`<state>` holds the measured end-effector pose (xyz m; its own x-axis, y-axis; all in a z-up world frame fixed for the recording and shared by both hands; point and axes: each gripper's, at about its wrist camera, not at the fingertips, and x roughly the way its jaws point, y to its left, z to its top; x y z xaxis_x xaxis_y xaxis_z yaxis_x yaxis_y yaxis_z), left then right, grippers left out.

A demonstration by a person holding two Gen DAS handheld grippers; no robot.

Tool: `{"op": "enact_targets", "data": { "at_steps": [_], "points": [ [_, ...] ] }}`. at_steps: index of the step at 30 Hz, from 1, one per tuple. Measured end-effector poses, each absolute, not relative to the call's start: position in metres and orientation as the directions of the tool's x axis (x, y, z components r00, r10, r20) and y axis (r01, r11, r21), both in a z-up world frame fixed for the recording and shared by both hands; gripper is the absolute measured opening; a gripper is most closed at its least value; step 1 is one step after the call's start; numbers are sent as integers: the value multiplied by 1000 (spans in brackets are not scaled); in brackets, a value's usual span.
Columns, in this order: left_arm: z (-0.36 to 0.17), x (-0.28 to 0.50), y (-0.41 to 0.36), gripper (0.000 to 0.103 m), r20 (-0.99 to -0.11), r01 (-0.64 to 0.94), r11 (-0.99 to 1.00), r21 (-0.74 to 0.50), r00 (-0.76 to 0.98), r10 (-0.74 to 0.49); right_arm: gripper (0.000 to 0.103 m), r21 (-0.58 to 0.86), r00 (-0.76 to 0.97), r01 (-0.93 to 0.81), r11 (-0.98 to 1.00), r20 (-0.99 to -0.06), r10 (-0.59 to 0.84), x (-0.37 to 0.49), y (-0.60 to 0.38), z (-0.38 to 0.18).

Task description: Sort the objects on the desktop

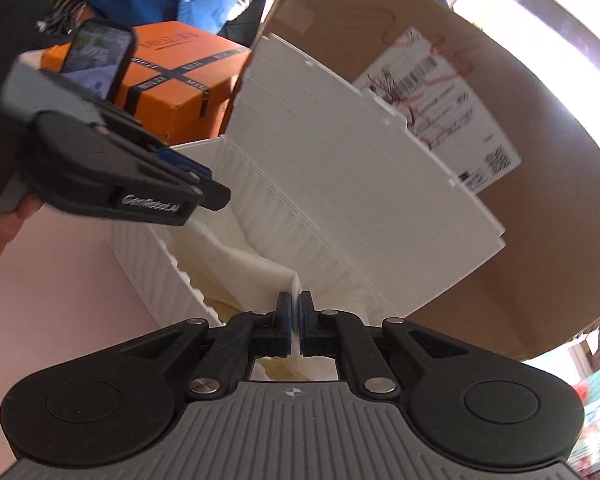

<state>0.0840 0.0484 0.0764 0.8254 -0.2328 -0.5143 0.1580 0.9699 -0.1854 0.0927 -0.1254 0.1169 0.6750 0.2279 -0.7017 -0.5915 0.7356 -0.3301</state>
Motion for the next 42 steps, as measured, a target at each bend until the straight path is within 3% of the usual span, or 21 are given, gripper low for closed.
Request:
{"op": "enact_targets", "data": {
  "at_steps": [3, 12, 23, 25, 26, 27, 28, 30, 35, 37, 38, 39, 41, 42],
  "points": [
    [77, 86, 50, 16, -516, 155, 967, -202, 823, -239, 4, -162, 601, -526, 835, -766, 230, 117, -128, 113],
    [83, 83, 54, 16, -493, 154, 957, -245, 830, -260, 6, 54, 489, -361, 931, -839, 238, 149, -130, 103],
    [92, 76, 58, 16, -448, 163, 953, -257, 854, -266, 8, 18, 494, -359, 933, -845, 206, 152, -124, 112],
    [94, 75, 57, 16, -444, 169, 951, -260, 853, -273, 19, -35, 525, -329, 944, -837, 152, 150, -123, 117],
    [94, 74, 58, 16, -441, 168, 951, -259, 856, -271, 52, -71, 546, -306, 949, -830, 114, 149, -123, 120],
    [95, 74, 58, 16, -438, 167, 951, -258, 858, -270, 93, -101, 570, -285, 953, -817, 83, 148, -123, 124],
    [96, 73, 58, 16, -431, 162, 955, -251, 864, -259, 103, -101, 593, -272, 957, -801, 84, 146, -125, 128],
    [101, 67, 57, 16, -392, 134, 970, -203, 896, -206, 103, -24, 614, -272, 962, -774, 154, 141, -133, 137],
    [109, 63, 75, 17, -359, 101, 949, -298, 910, -209, 102, 64, 711, -249, 966, -666, 227, 130, -146, 158],
    [111, 62, 77, 17, -347, 99, 948, -301, 915, -206, 96, 87, 740, -245, 966, -626, 245, 125, -148, 163],
    [111, 61, 75, 17, -340, 102, 954, -282, 919, -199, 78, 94, 743, -246, 965, -621, 250, 124, -149, 162],
    [111, 60, 72, 17, -334, 104, 960, -262, 923, -191, 48, 79, 727, -240, 967, -645, 233, 126, -148, 157],
    [110, 61, 71, 17, -338, 110, 960, -258, 920, -196, 19, 15, 676, -215, 977, -720, 160, 131, -137, 150],
    [110, 61, 70, 17, -341, 113, 960, -257, 919, -199, 16, -3, 645, -201, 980, -753, 130, 135, -134, 144]
  ]
}}
